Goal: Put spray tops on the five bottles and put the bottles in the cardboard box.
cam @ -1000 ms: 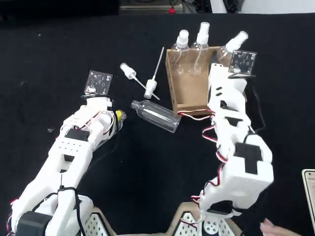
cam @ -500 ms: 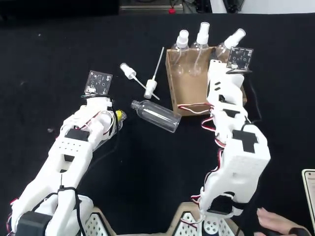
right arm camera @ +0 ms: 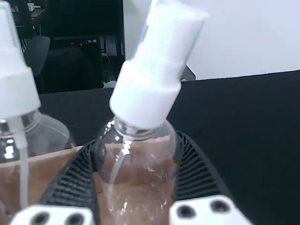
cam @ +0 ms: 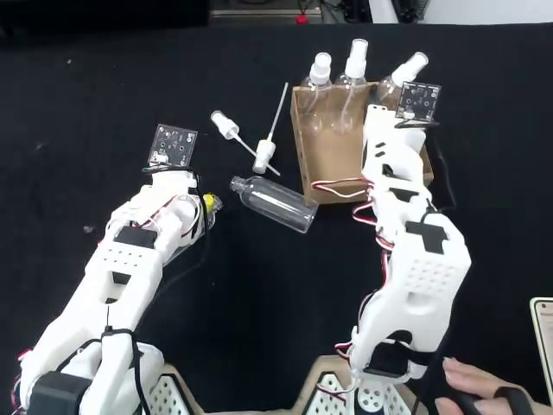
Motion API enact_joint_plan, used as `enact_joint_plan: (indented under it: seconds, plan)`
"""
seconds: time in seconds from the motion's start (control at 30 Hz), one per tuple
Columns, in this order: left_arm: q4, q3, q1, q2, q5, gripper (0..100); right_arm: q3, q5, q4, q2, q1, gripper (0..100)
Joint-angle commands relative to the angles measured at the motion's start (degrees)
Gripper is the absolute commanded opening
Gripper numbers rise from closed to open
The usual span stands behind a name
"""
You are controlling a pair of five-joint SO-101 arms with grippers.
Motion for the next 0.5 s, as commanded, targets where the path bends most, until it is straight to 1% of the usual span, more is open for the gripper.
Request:
enact_joint_plan:
  seconds: [0.0,0.27,0.47]
  plan:
    - [-1.23,-0.31,-0.48,-0.88,0.44,18,-4.26,0.0,-1.49,-0.13,0.88,1.1]
    - [-1.23,-0.31,-0.57,-0.88,0.44,18,-8.57,0.0,-1.49,3.47,0.88,1.1]
    - [-1.23,-0.31,-0.57,-0.88,0.44,18,-8.4,0.0,-1.49,3.82,0.79,1.1]
